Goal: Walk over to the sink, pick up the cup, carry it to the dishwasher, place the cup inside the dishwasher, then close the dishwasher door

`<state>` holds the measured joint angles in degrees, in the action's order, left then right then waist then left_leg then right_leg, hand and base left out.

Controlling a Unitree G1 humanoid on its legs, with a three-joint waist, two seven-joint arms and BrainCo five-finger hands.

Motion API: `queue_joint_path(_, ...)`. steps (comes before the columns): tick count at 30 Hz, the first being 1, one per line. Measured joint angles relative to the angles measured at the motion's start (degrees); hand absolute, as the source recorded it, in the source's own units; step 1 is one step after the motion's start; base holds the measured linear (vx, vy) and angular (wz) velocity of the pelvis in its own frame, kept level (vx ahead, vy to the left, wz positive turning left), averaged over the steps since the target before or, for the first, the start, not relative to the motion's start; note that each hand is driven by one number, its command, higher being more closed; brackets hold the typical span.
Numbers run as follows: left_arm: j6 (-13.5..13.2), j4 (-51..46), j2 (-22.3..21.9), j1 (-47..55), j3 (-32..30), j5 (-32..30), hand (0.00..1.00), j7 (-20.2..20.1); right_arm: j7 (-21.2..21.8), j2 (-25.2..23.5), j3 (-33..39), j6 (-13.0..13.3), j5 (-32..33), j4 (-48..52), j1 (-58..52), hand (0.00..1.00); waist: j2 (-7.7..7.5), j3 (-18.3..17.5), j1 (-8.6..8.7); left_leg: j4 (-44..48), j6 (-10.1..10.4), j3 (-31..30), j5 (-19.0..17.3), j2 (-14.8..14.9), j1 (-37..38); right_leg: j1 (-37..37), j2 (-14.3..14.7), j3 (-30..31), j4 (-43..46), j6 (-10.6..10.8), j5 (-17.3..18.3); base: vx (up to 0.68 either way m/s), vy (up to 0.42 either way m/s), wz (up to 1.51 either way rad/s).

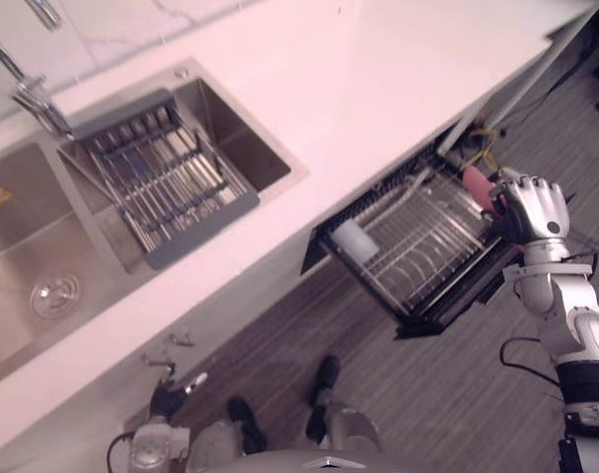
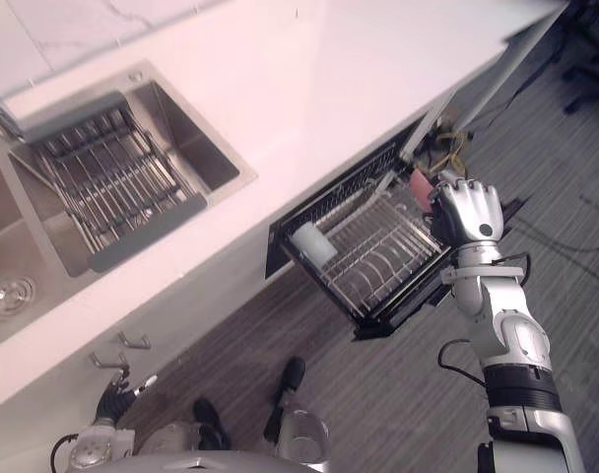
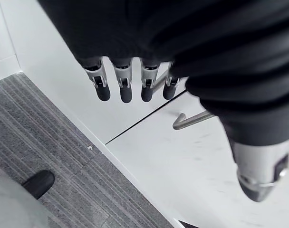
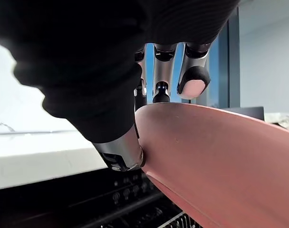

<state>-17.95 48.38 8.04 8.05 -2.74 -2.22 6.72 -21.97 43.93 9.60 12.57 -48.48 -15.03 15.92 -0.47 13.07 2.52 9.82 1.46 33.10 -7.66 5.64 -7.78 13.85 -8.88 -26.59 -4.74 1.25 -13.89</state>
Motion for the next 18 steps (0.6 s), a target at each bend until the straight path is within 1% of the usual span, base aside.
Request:
queue_joint_path(1, 0.0, -0.5, 0.1, -0.4, 0.6, 0.5, 0.0, 0.0, 0.0, 0.1, 0.0, -0.5, 1.0, -0.2, 1.4, 1.0, 0.31, 1.1, 0.11, 0.8, -0.3, 0.0, -0.1, 0.1, -1.2, 1.0, -0.1, 0.9, 0.0, 0.2, -0.5, -0.12, 0.163, 0.0)
queue_joint_path(2, -0.1, -0.7, 0.1, -1.2, 1.0, 1.2, 0.0, 0.0, 0.0, 0.9, -0.6, -0.9, 1.7, -0.9, 3.9, 1.0, 0.96, 2.9, 0.29, 2.1, -0.6, 0.0, -0.4, 0.5, -2.8, 2.0, -0.1, 2.1, 0.0, 0.8, -1.4, -0.09, 0.141, 0.0)
queue_joint_path(4, -0.1, -0.7, 0.1, -2.0, 1.3, 2.4, 0.0, 0.1, 0.0, 2.3, -2.1, -1.7, 2.1, -2.0, 6.1, 1.0, 1.66, 4.5, 0.27, 3.4, -0.9, 0.0, -0.7, 0.9, -4.2, 2.9, -0.2, 3.3, 0.0, 1.3, -2.0, -0.08, 0.127, 0.01)
queue_joint_path(6, -0.1, -1.3, 0.6, -2.4, 1.4, 4.3, 0.0, 0.2, 0.0, 3.0, -3.7, -2.1, 2.2, -2.2, 8.5, 1.0, 2.04, 5.5, 0.09, 4.6, -1.3, -0.2, -0.6, 1.0, -7.1, 5.3, -0.3, 4.2, 0.0, 1.3, -2.8, -0.08, 0.134, 0.03)
queue_joint_path(8, 0.0, -2.1, 0.7, -3.2, 1.9, 4.7, 0.0, 0.3, 0.2, 4.5, -5.1, -2.8, 3.5, -2.2, 10.9, 1.0, 2.95, 7.5, -0.01, 5.4, -1.7, -0.2, -0.6, 1.3, -8.6, 6.4, -0.4, 4.5, 0.0, 1.8, -4.1, -0.07, 0.141, 0.07)
queue_joint_path(9, 0.0, -2.6, 0.8, -3.9, 2.7, 5.1, 0.0, 0.4, 0.2, 5.3, -5.1, -3.3, 4.0, -2.2, 12.5, 1.0, 3.85, 8.8, -0.09, 5.7, -2.0, -0.7, -0.5, 1.3, -9.4, 6.8, -0.5, 4.7, 0.0, 1.8, -4.9, -0.07, 0.157, 0.13)
queue_joint_path(12, 0.0, -3.4, 1.1, -4.8, 3.3, 6.1, 0.0, 0.4, 0.3, 6.7, -7.0, -4.5, 4.4, -4.0, 16.5, 1.0, 4.85, 10.1, -0.05, 6.2, -2.7, -1.2, 0.0, 0.7, -11.6, 8.4, -1.2, 6.0, 0.0, 1.8, -5.1, -0.04, 0.138, 0.18)
queue_joint_path(14, 0.0, -5.1, 1.1, -5.3, 4.9, 6.7, 0.0, 0.4, 0.8, 9.5, -10.5, -5.4, 5.5, -6.1, 21.5, 1.0, 6.48, 11.8, -0.15, 6.2, -3.0, -1.7, 0.4, -0.2, -13.2, 9.5, -1.9, 6.1, 0.0, 1.8, -5.1, -0.05, 0.137, 0.2)
queue_joint_path(15, 0.0, -5.5, 1.2, -5.4, 5.5, 6.8, 0.0, 0.4, 0.9, 10.2, -11.5, -5.5, 5.7, -6.5, 22.9, 1.0, 6.97, 12.0, -0.23, 6.2, -3.0, -1.7, 0.5, -0.4, -13.7, 10.0, -2.1, 6.3, 0.0, 1.8, -5.1, -0.05, 0.116, 0.15)
queue_joint_path(17, 0.0, -6.6, 1.2, -6.0, 7.9, 7.2, 0.0, 0.4, 2.2, 12.5, -13.2, -5.7, 6.2, -7.2, 28.0, 1.0, 9.23, 13.3, -0.55, 6.6, -3.5, -1.8, 0.9, -1.1, -16.1, 12.1, -2.9, 7.3, 0.0, 1.8, -5.0, -0.05, 0.112, 0.12)
queue_joint_path(18, 0.0, -6.9, 1.2, -6.1, 8.5, 7.2, 0.0, 0.4, 2.4, 13.2, -14.0, -5.7, 6.5, -8.0, 29.6, 1.0, 9.87, 13.6, -0.57, 6.9, -3.5, -1.8, 0.9, -1.3, -16.7, 12.6, -3.1, 7.4, 0.0, 1.7, -4.9, -0.05, 0.108, 0.1)
